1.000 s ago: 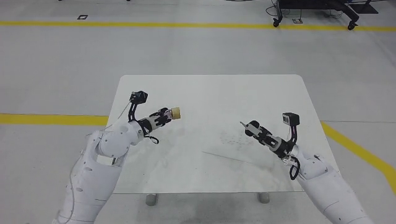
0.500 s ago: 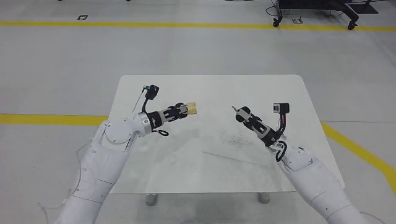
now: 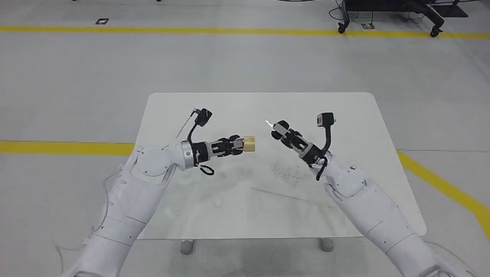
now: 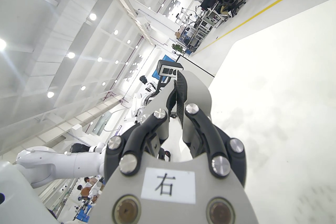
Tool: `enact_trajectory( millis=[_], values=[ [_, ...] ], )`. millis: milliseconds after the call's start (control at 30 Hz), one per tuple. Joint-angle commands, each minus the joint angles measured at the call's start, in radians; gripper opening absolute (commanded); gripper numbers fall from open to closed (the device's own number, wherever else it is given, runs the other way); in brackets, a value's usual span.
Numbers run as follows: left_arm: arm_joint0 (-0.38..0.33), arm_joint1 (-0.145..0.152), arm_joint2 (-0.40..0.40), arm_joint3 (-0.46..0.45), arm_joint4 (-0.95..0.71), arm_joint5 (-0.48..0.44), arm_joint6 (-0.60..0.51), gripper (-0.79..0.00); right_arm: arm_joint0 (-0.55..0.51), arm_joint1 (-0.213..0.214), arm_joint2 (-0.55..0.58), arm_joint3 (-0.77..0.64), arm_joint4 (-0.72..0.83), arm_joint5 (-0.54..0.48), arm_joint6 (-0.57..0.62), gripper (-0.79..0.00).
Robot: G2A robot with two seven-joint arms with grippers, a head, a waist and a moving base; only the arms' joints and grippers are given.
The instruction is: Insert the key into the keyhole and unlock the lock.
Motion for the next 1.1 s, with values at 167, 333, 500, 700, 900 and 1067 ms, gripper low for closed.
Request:
enact_trajectory(
  millis=[167, 333, 500, 700, 900, 1067],
  values=[
    [-0.052, -0.013, 0.039, 0.087, -0.118, -0.060, -0.060, -0.785, 0.031, -0.028, -0.029, 0.013, 0.008, -0.002, -0.021, -0.785],
    [-0.072, -0.016, 0.049, 0.113, -0.140, -0.075, -0.071, -0.785, 0.046, -0.046, -0.053, 0.029, 0.009, -0.005, -0.009, -0.785],
    [-0.080, -0.016, 0.056, 0.122, -0.142, -0.079, -0.071, -0.785, 0.058, -0.061, -0.070, 0.038, 0.003, -0.014, 0.019, -0.785],
    [-0.085, -0.015, 0.045, 0.134, -0.146, -0.029, -0.011, -0.785, 0.041, -0.060, -0.064, 0.021, 0.045, -0.070, 0.130, -0.785],
    [-0.084, -0.014, 0.037, 0.139, -0.156, -0.007, 0.011, -0.785, 0.014, -0.050, -0.012, 0.001, 0.058, -0.098, 0.146, -0.785],
    [-0.070, -0.013, 0.047, 0.119, -0.100, 0.034, 0.063, -0.785, 0.014, -0.050, -0.012, 0.001, 0.058, -0.098, 0.146, -0.785]
  ],
)
